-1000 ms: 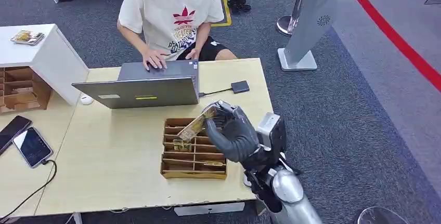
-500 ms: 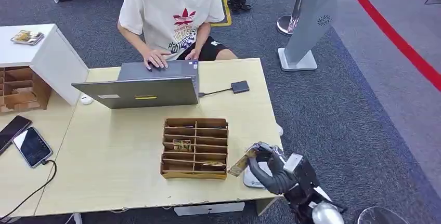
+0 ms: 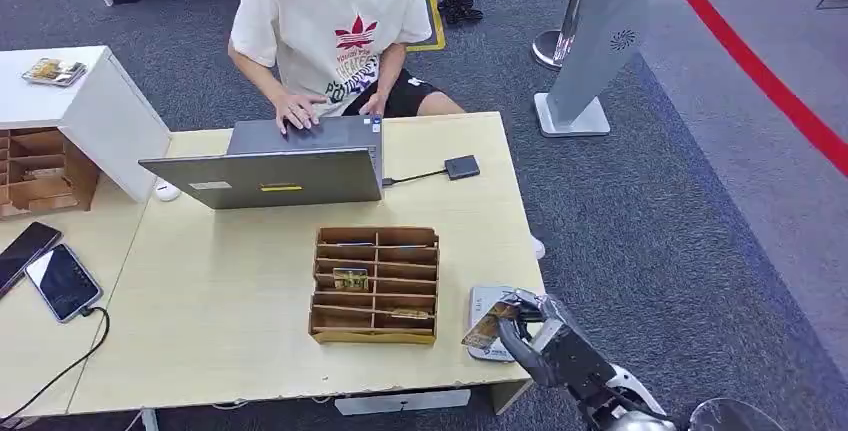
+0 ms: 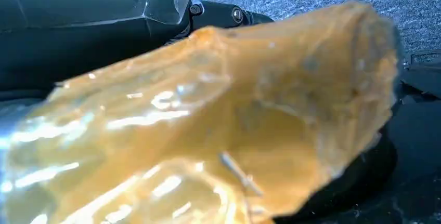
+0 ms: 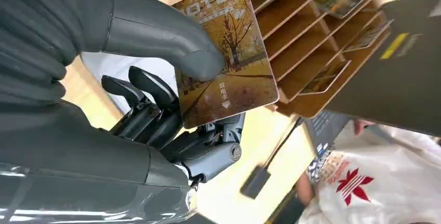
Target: Pass the card to the sensor for recognition and then transmit it.
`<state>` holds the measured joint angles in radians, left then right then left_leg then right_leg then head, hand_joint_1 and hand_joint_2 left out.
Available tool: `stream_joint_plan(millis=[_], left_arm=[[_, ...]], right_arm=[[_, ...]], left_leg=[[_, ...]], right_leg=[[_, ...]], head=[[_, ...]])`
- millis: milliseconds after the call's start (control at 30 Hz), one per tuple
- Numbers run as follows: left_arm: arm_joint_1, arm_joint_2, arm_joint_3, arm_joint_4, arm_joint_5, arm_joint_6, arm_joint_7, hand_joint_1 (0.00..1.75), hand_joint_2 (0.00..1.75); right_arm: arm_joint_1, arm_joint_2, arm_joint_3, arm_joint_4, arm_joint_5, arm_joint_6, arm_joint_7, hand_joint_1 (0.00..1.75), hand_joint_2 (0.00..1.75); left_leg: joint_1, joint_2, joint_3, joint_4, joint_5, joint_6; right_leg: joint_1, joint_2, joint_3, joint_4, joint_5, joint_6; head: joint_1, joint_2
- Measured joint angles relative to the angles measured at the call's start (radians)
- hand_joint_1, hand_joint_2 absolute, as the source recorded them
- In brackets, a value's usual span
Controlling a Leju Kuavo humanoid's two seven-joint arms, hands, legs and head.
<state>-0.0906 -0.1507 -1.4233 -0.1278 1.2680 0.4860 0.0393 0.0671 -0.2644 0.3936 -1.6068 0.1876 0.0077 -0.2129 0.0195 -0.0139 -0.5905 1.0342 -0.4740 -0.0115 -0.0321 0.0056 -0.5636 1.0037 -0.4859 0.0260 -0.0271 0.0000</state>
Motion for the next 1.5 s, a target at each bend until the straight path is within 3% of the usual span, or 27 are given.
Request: stream_joint_plan(millis=[267,567,967,1500], left_arm=[[-0.002,0.0,0.0,0.0,-0.021,-0.005,0.011,0.0,0.0],[-0.002,0.0,-0.001,0.0,-0.029,-0.01,0.016,0.0,0.0],[-0.003,0.0,-0.002,0.0,-0.029,-0.025,0.021,0.0,0.0],[-0.003,0.0,-0.003,0.0,-0.026,-0.027,0.022,0.0,0.0]], right_arm=[[-0.113,0.049,0.063,0.093,0.089,-0.05,0.054,1.75,1.75],[-0.189,0.079,0.091,0.177,0.136,-0.058,0.087,1.75,1.75],[-0.189,0.084,0.116,0.31,0.253,-0.069,0.132,1.75,1.75],[-0.184,0.07,0.082,0.328,0.313,-0.07,0.152,1.75,1.75]], left_leg=[[0.0,0.0,0.0,0.0,0.0,0.0],[0.0,0.0,0.0,0.0,0.0,0.0],[0.0,0.0,0.0,0.0,0.0,0.0],[0.0,0.0,0.001,0.0,0.0,0.0]], right_leg=[[0.0,0.0,0.0,0.0,0.0,0.0],[0.0,0.0,0.0,0.0,0.0,0.0],[0.0,0.0,0.0,0.0,0.0,0.0],[0.0,0.0,0.0,0.0,0.0,0.0]], head=[[0.0,0.0],[0.0,0.0],[0.0,0.0],[0.0,0.0]])
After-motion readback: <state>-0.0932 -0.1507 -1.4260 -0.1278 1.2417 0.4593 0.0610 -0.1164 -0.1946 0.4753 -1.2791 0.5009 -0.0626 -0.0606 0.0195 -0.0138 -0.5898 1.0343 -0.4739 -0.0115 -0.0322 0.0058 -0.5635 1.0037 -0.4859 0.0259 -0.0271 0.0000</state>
